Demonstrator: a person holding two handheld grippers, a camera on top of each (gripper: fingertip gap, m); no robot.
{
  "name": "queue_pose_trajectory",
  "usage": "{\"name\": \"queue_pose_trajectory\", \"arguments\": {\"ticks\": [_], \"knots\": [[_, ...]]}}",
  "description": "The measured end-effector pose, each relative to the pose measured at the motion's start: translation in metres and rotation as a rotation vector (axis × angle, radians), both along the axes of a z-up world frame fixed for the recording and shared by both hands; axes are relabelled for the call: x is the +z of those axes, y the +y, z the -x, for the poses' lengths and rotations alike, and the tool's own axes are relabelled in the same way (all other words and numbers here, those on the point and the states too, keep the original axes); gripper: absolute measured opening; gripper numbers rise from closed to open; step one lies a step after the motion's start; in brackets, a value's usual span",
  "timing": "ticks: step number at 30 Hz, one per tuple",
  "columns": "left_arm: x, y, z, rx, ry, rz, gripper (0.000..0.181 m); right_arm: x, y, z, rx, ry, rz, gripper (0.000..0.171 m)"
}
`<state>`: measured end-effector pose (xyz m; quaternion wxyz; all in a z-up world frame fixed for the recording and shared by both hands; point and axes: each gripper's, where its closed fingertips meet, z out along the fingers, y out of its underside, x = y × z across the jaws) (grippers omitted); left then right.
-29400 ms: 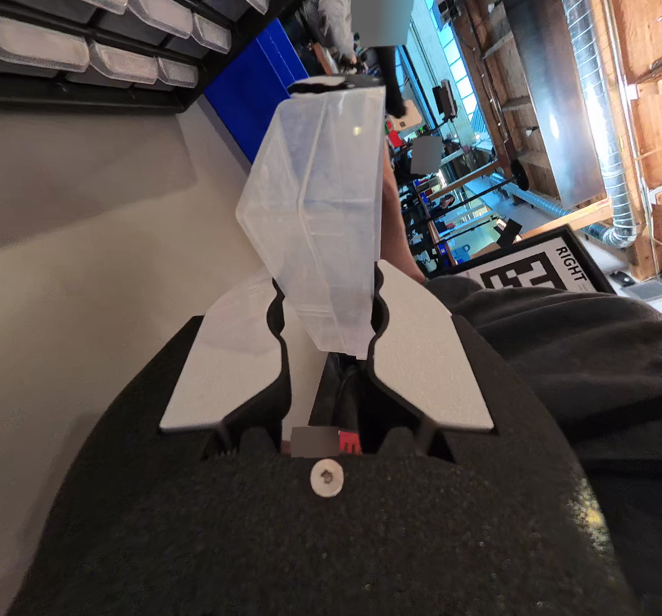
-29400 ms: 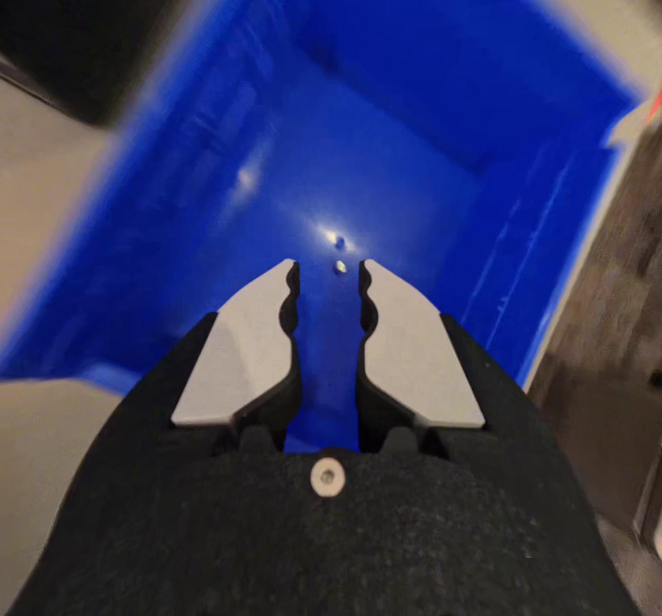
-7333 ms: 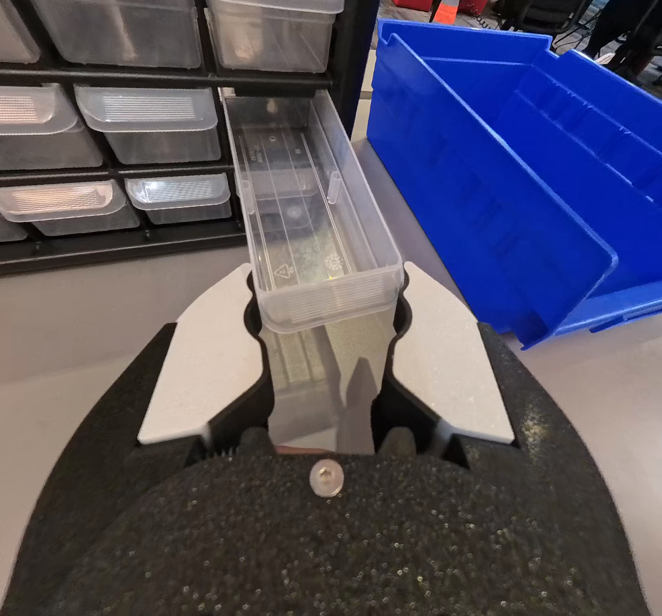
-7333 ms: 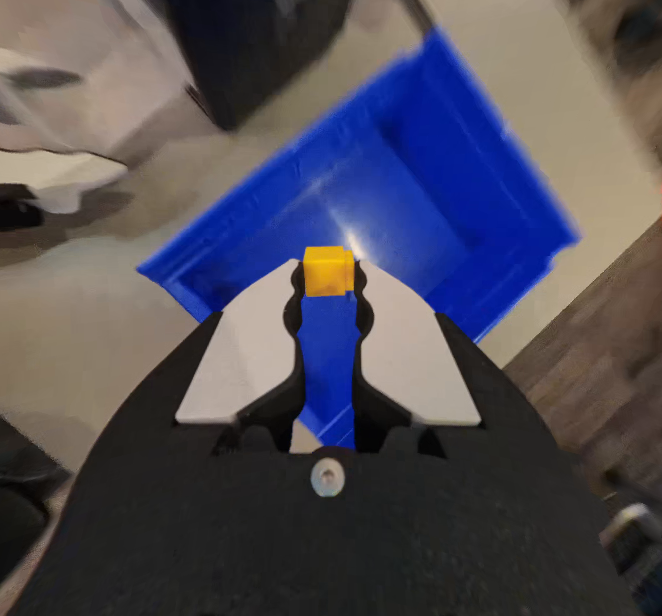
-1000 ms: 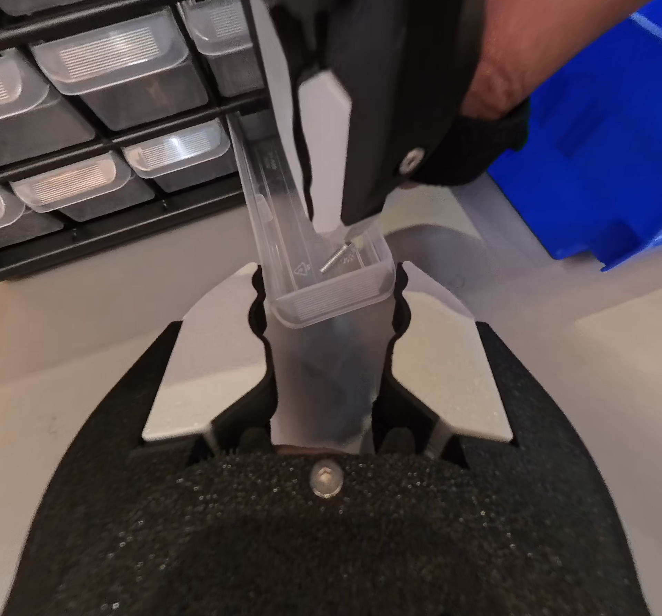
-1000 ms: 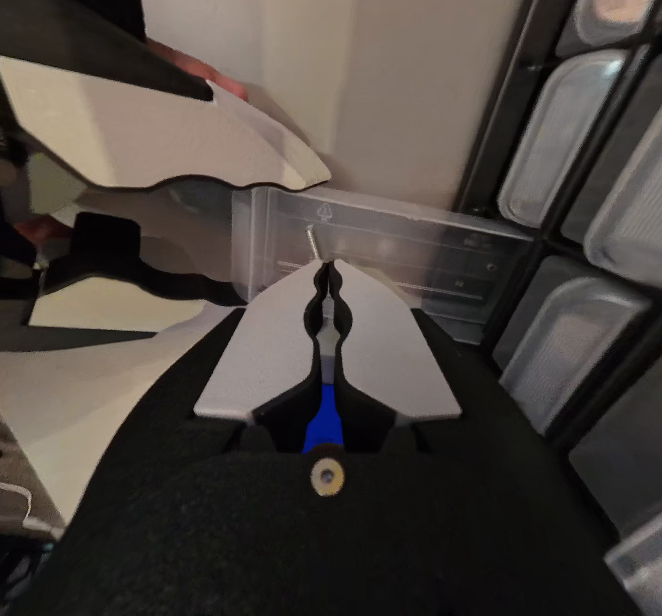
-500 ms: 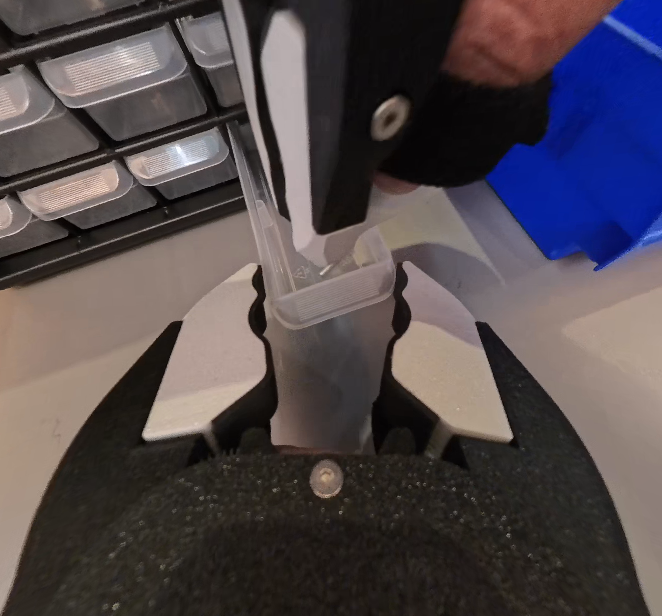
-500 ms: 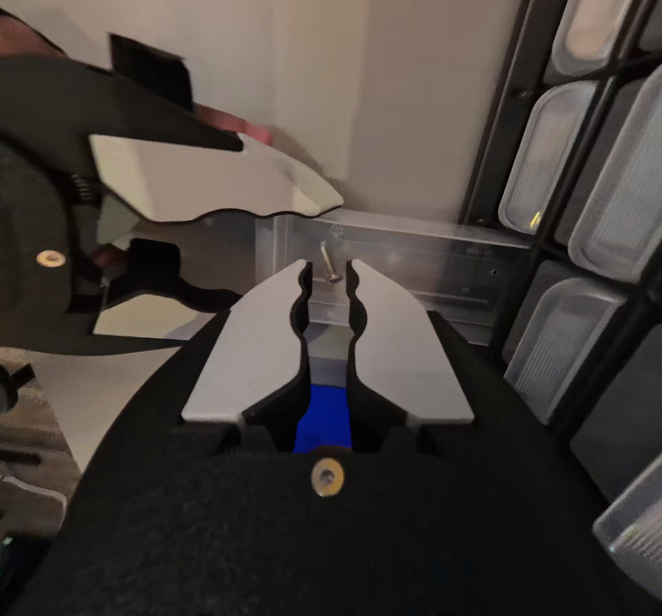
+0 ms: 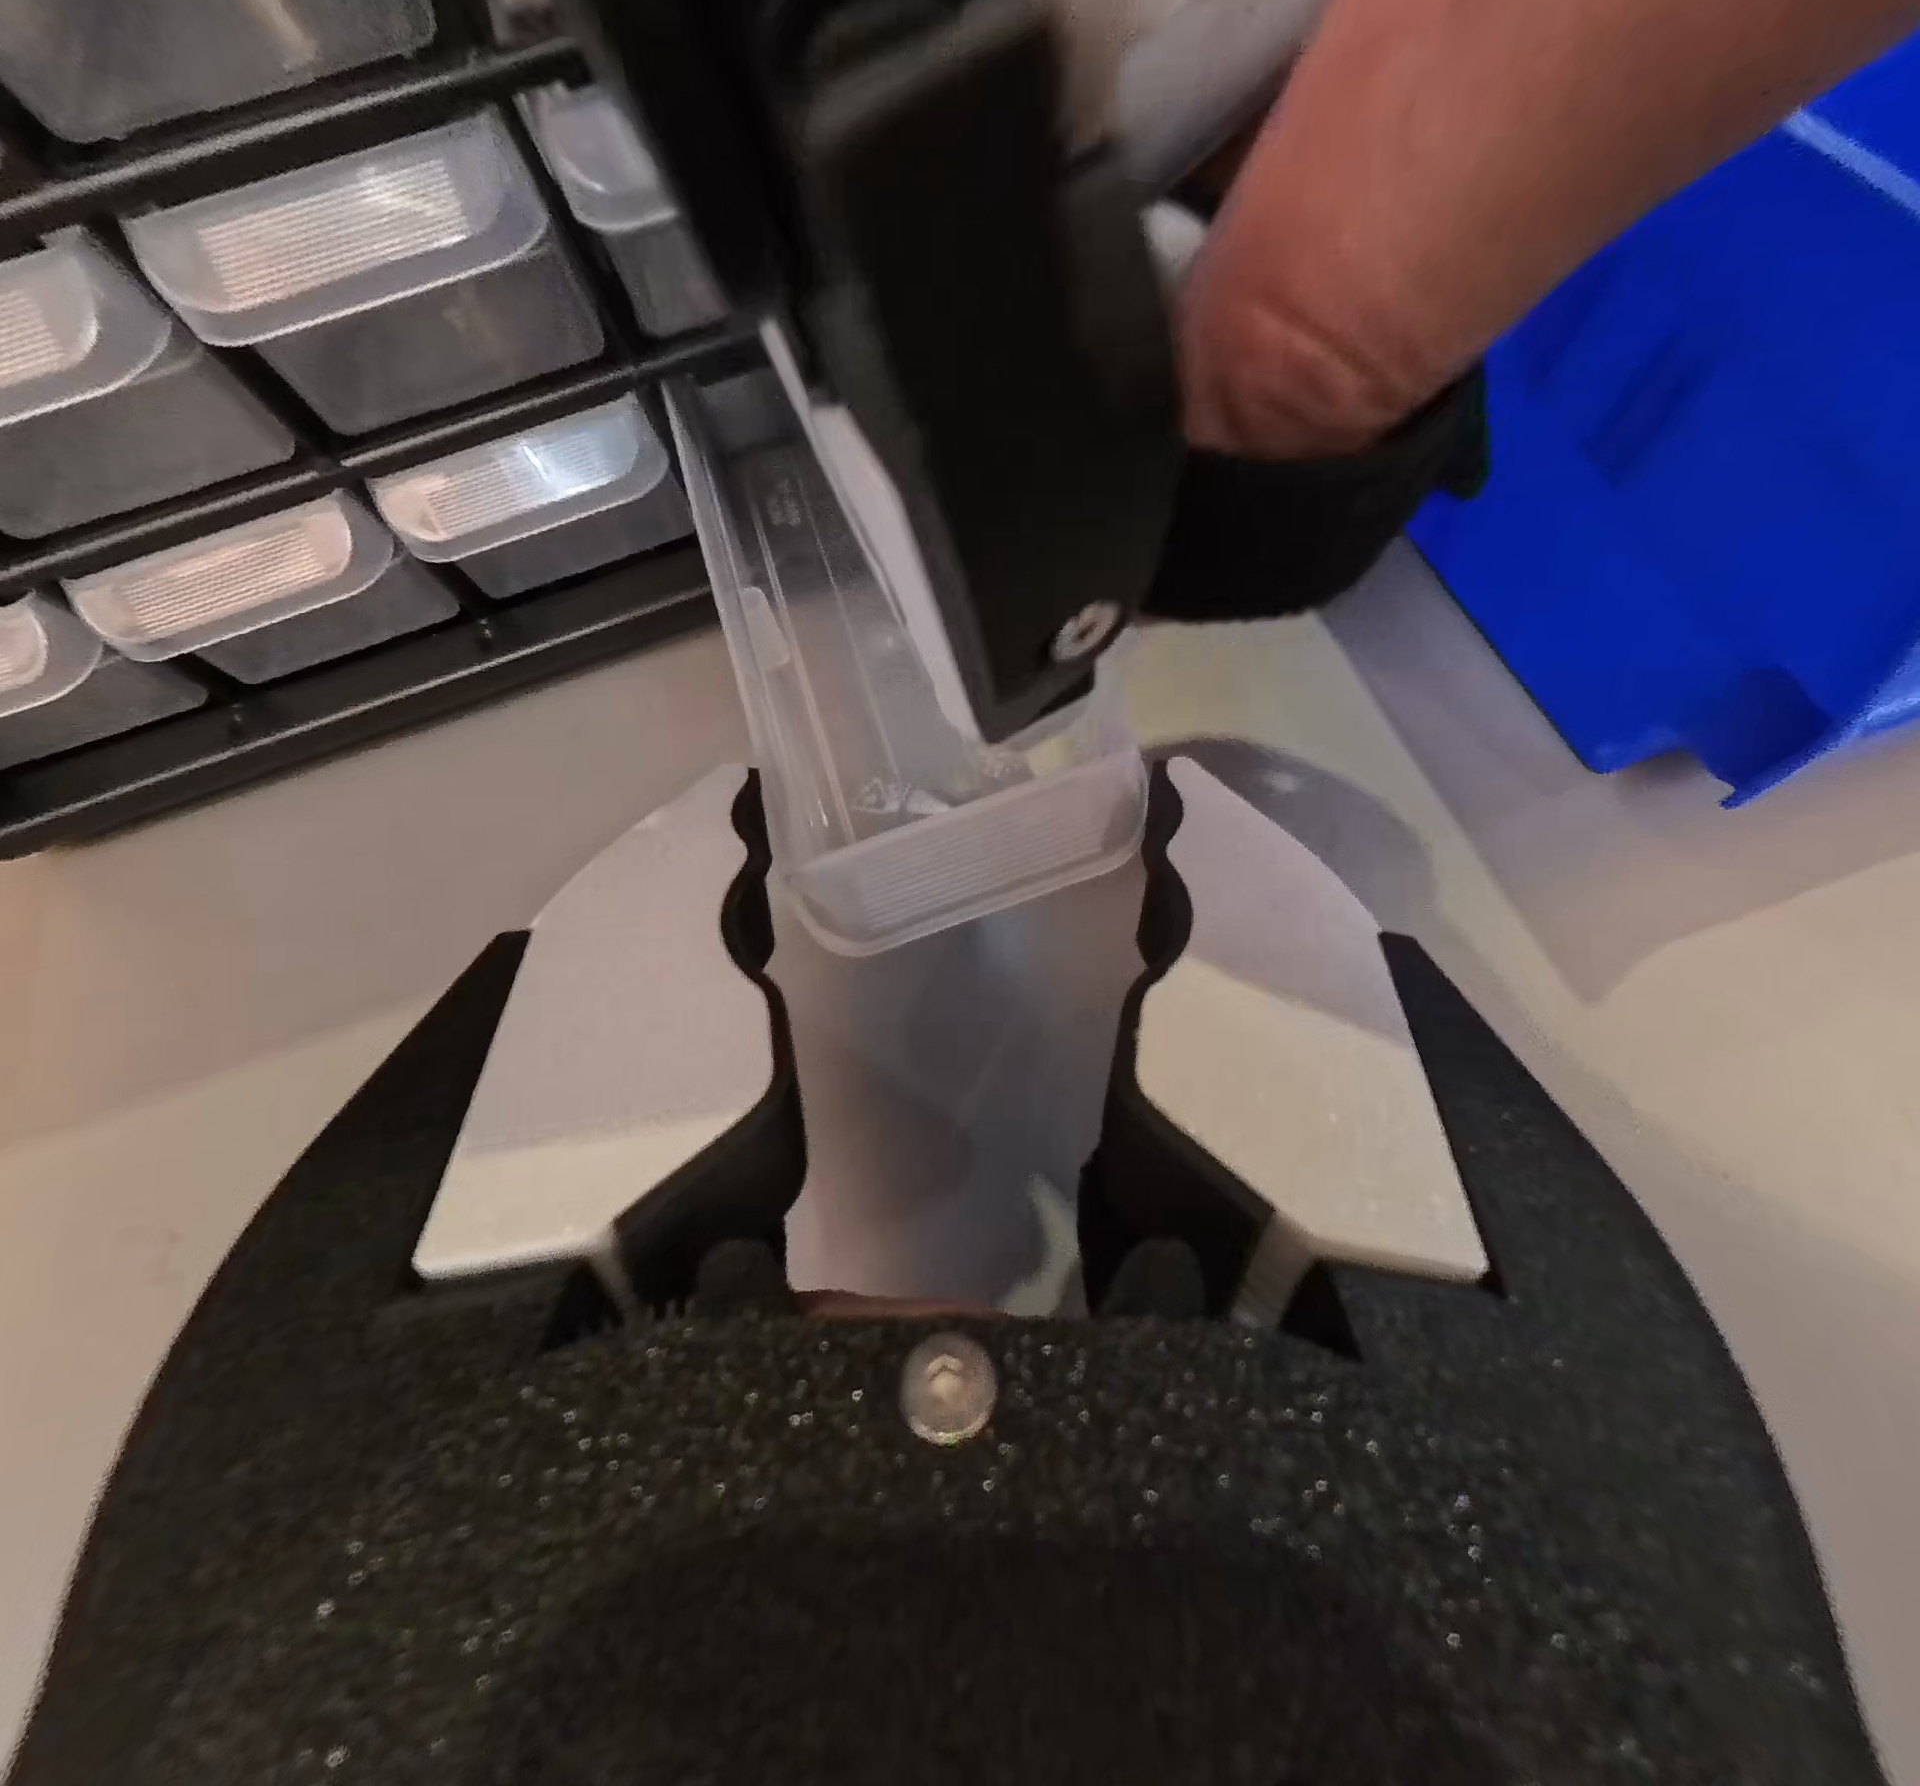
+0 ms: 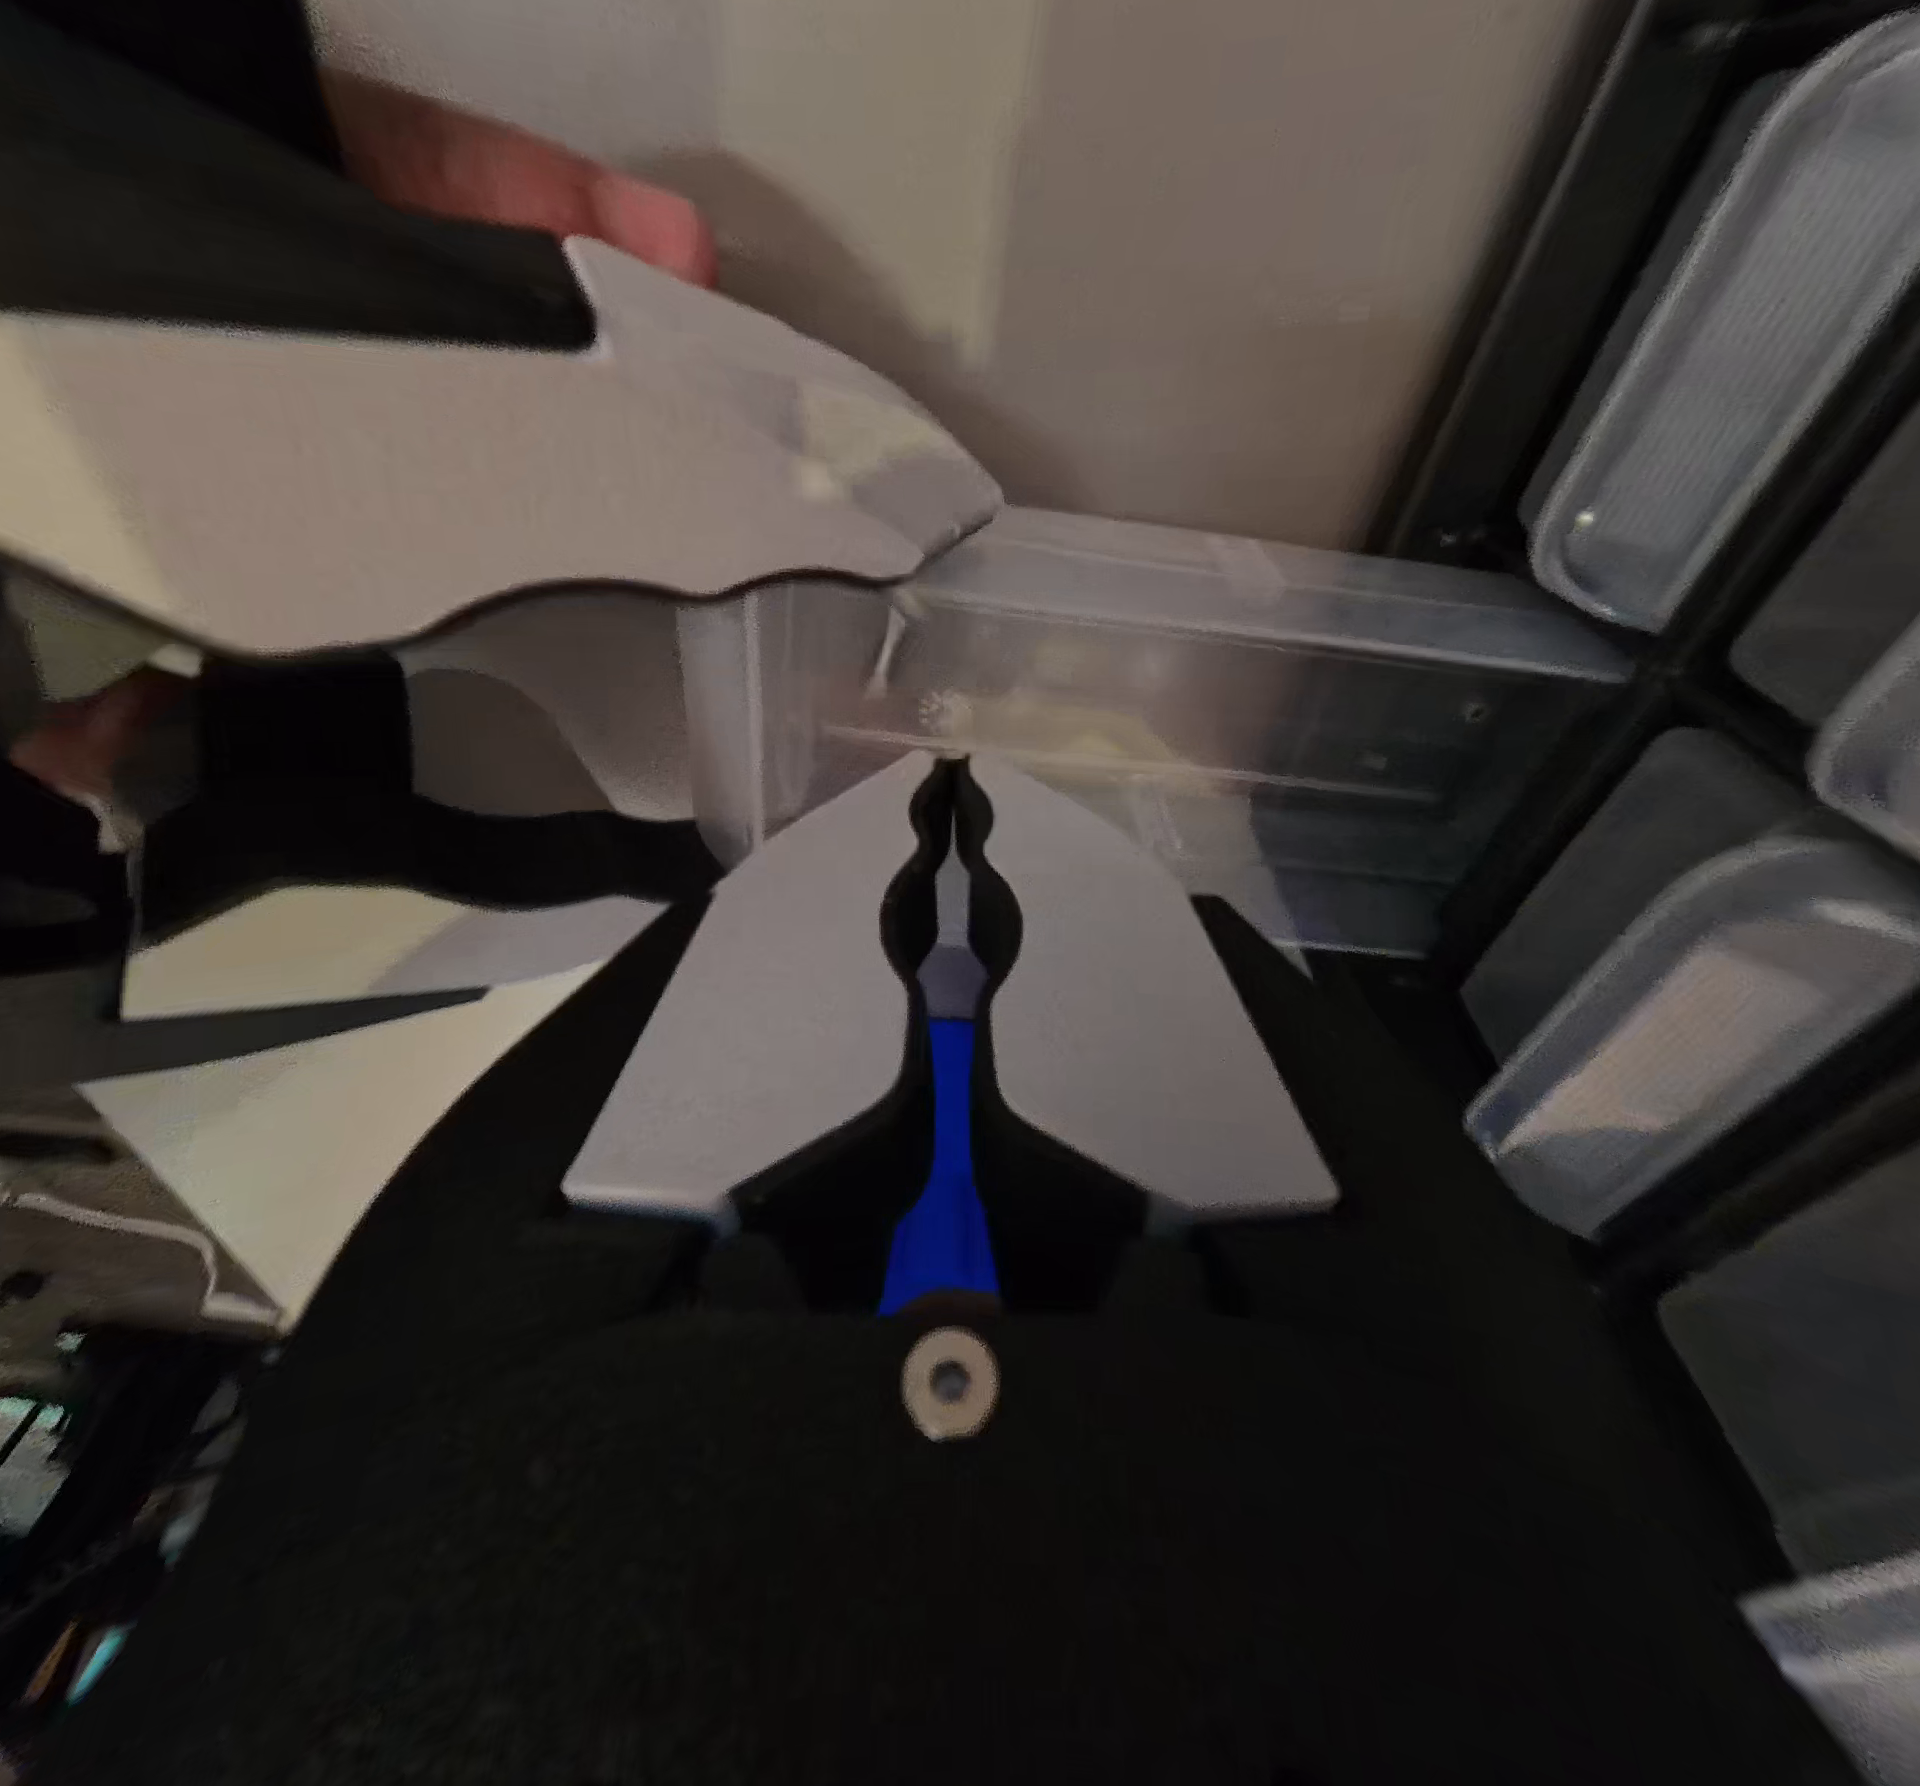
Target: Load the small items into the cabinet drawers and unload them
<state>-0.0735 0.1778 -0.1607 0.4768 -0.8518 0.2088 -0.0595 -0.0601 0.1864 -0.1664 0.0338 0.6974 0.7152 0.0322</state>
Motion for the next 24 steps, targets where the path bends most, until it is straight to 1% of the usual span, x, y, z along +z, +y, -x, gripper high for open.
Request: {"name": "queue_pose_trajectory", "arguments": {"ticks": [4,7,11,13,14,16,18,20,24], "knots": [[-0.003,0.000,0.001,-0.002,-0.002,0.010,0.069,0.027,-0.001,0.010,-0.039,0.228,-0.014,0.000],[-0.005,-0.001,0.001,-0.002,0.001,0.011,0.069,0.048,-0.001,0.007,-0.062,0.353,-0.059,0.000],[-0.004,-0.001,0.001,-0.005,-0.006,0.009,0.068,0.065,-0.003,0.006,-0.072,0.452,-0.088,0.000],[-0.002,-0.001,0.000,-0.014,-0.005,-0.006,0.068,0.064,-0.004,0.015,-0.072,0.503,-0.069,0.000],[-0.001,-0.002,0.000,-0.013,0.000,-0.013,0.069,0.056,-0.009,0.017,-0.060,0.487,-0.033,0.000],[0.000,-0.002,0.000,-0.013,0.003,-0.015,0.069,0.036,-0.008,0.014,-0.037,0.370,-0.027,0.009],[0.000,-0.003,0.001,-0.014,0.009,-0.018,0.069,0.020,-0.007,0.015,-0.018,0.311,-0.008,0.009],[-0.001,-0.003,0.001,-0.016,0.017,-0.019,0.069,0.011,-0.011,0.020,-0.029,0.295,0.057,0.015],[-0.002,-0.004,0.001,-0.024,0.018,-0.019,0.069,0.002,-0.010,0.014,-0.004,0.197,0.097,0.016]]}}
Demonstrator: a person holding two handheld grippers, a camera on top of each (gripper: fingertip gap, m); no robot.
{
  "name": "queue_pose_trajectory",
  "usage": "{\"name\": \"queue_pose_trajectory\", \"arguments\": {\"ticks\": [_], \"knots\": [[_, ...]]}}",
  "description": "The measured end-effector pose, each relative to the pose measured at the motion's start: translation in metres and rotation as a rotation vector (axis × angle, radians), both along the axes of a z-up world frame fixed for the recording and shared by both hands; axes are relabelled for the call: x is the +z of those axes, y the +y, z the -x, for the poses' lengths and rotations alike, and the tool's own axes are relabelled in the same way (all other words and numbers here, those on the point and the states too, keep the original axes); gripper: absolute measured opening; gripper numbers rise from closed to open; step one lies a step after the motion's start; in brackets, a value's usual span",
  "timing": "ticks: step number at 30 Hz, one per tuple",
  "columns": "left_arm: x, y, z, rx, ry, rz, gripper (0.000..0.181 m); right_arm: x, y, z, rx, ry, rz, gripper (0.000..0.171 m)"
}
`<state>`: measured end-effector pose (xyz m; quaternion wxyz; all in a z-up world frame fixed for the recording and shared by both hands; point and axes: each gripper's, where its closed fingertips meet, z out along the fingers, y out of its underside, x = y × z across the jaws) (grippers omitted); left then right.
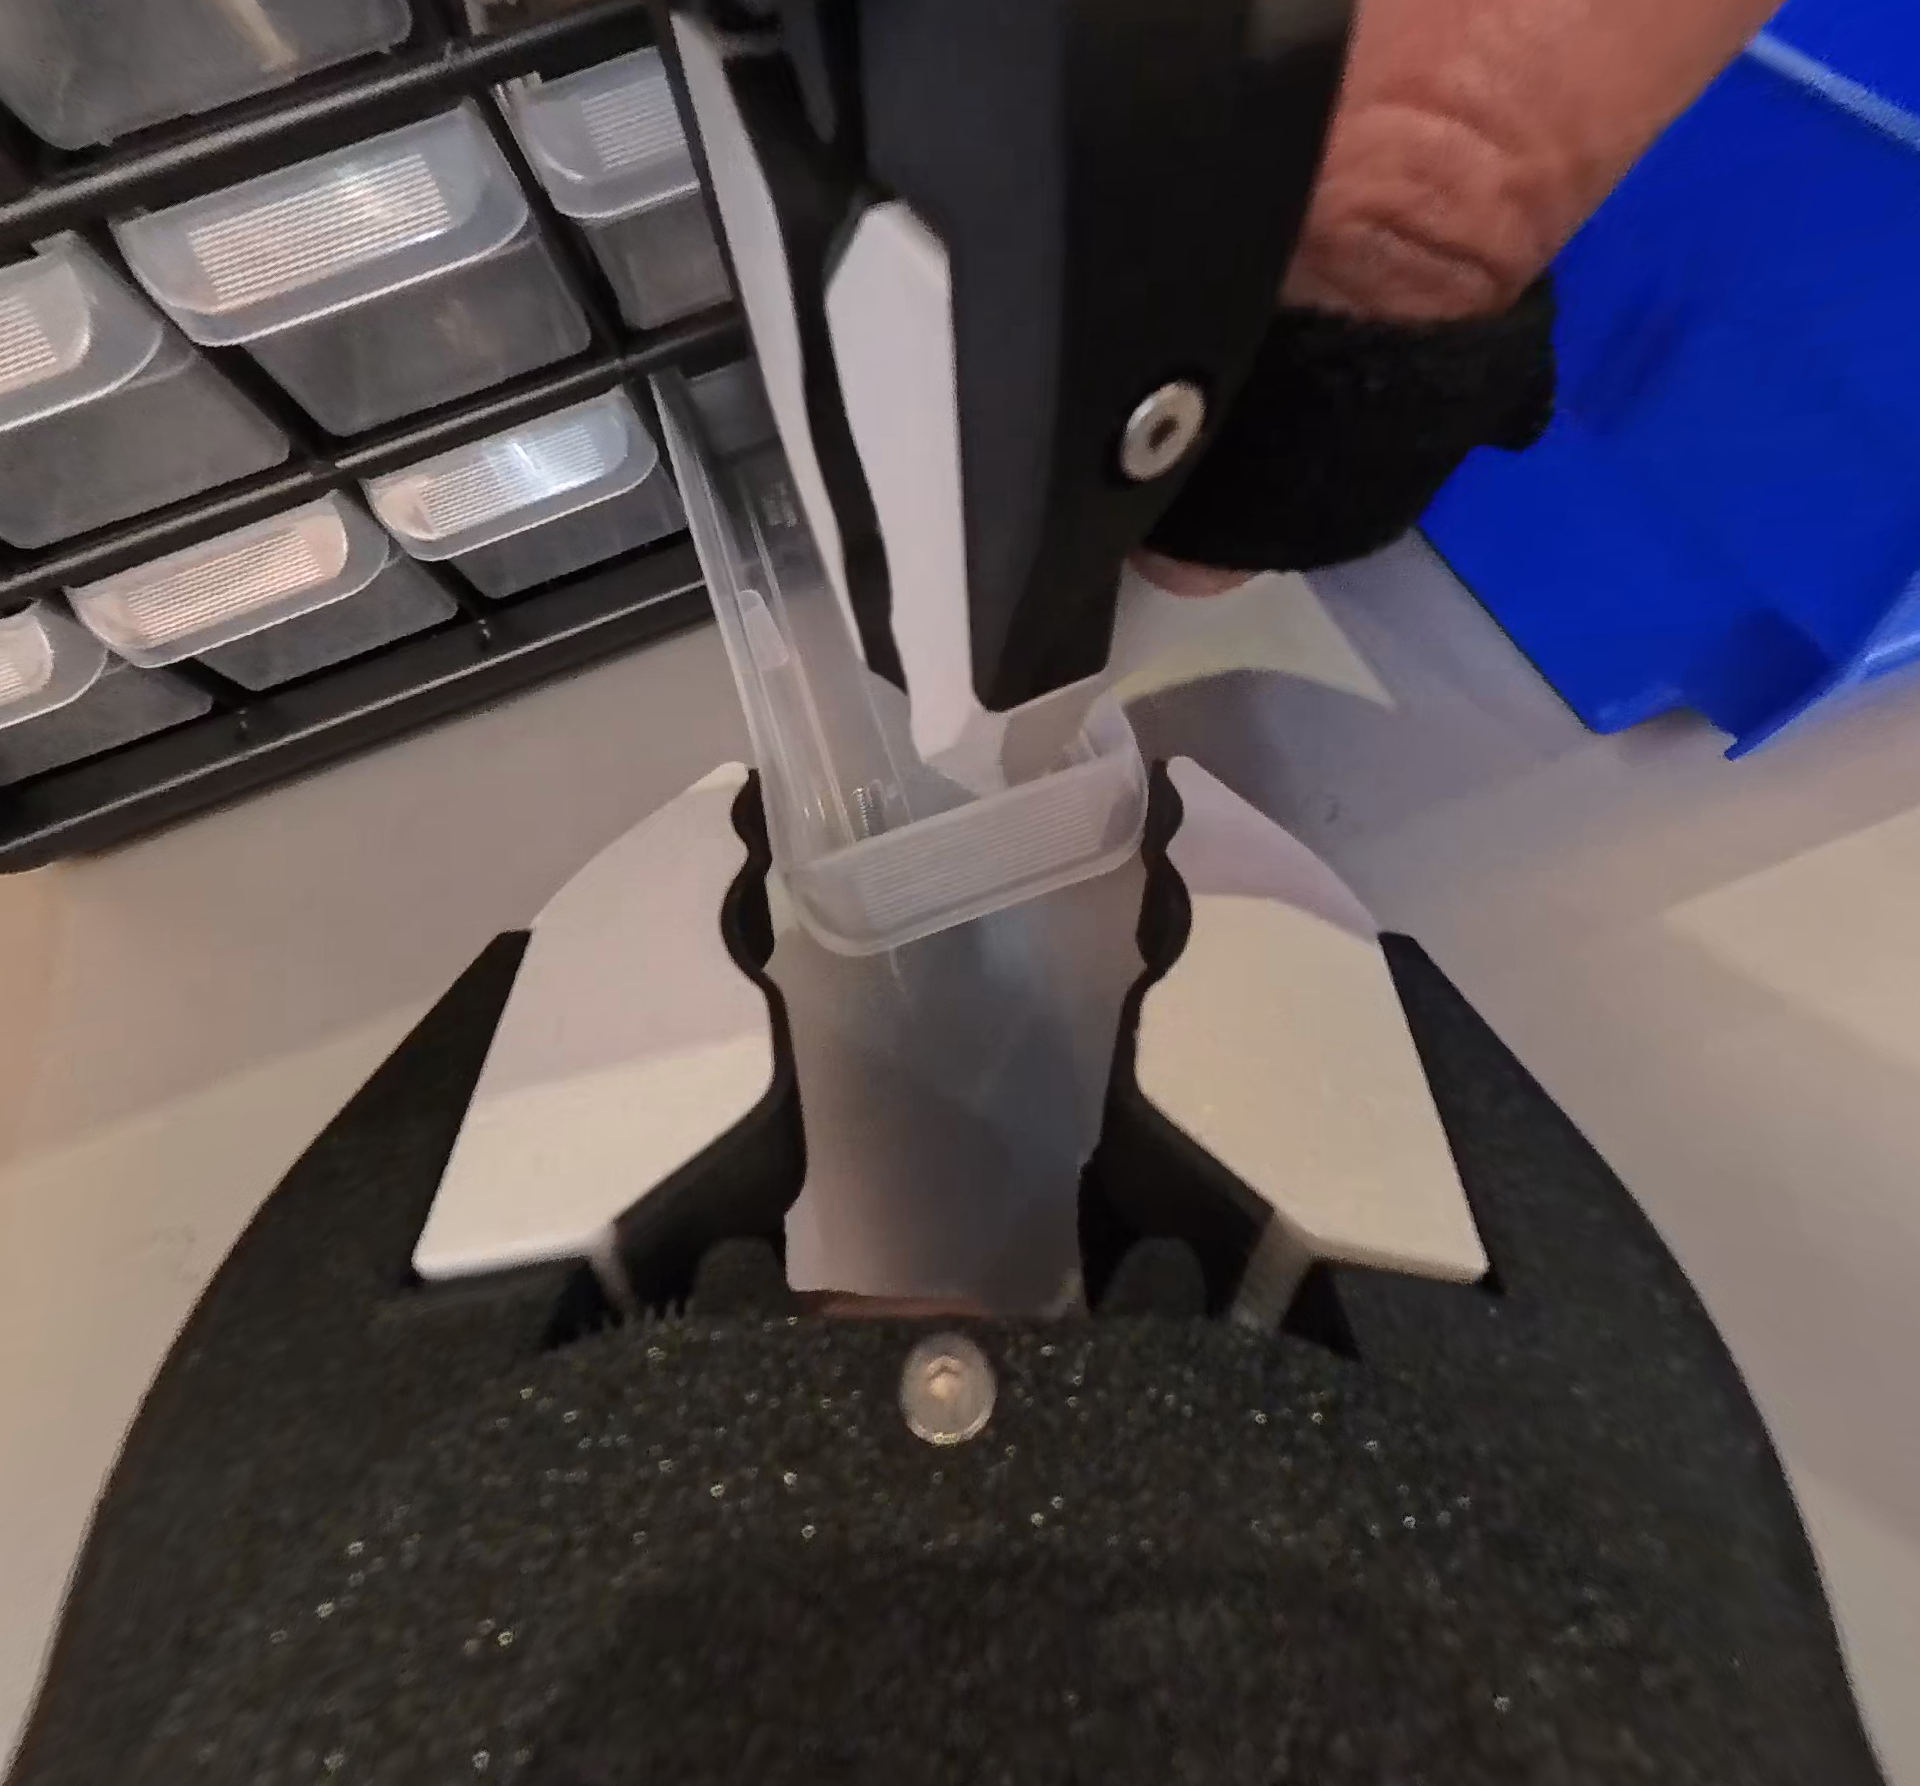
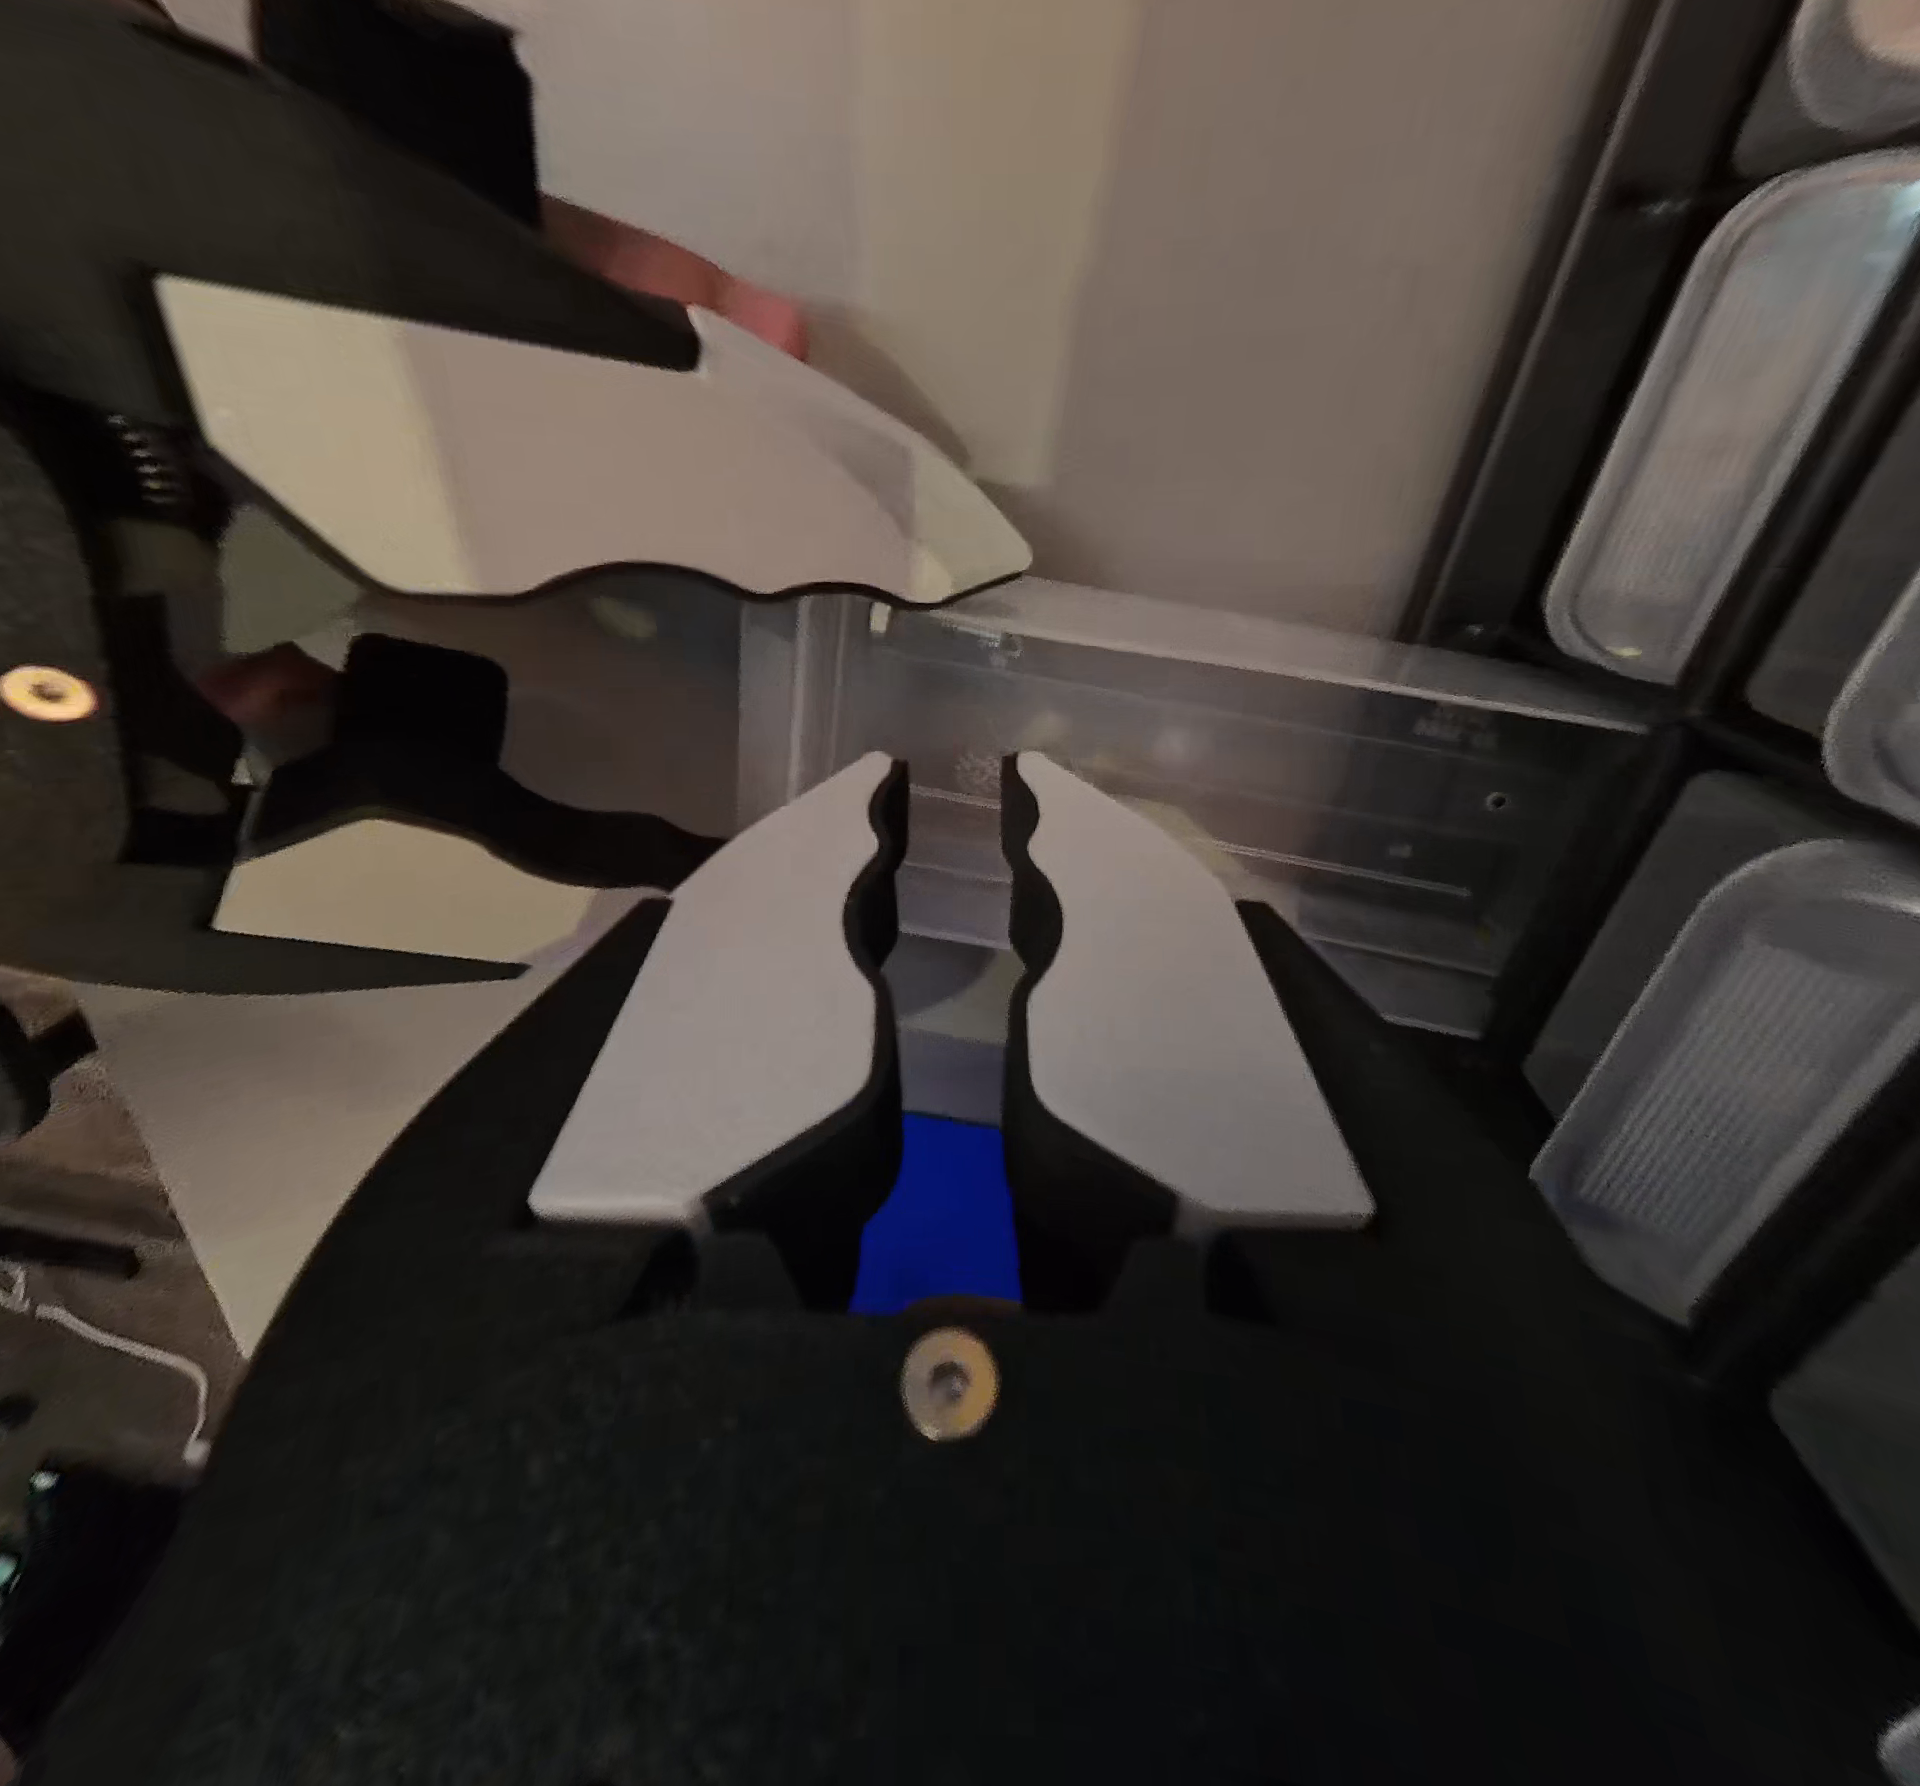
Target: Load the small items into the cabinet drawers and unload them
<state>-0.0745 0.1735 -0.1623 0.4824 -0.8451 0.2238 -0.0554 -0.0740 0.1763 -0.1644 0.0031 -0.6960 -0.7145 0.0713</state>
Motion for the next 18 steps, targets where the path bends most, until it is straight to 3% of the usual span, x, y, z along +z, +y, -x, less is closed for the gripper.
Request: {"name": "queue_pose_trajectory", "arguments": {"ticks": [8,10,14,18], "knots": [[-0.002,-0.002,0.000,0.003,0.023,0.004,0.068,-0.012,0.003,-0.001,0.116,-0.110,-0.070,0.013],[-0.003,-0.002,0.000,0.003,0.026,0.009,0.068,-0.013,0.003,0.002,0.138,-0.107,-0.078,0.000],[-0.001,-0.003,-0.001,-0.004,0.012,-0.005,0.068,-0.009,0.017,0.006,0.145,-0.060,-0.163,0.000],[0.001,-0.004,0.001,-0.010,-0.023,0.004,0.068,0.017,0.005,0.016,0.100,0.117,-0.057,0.000]]}}
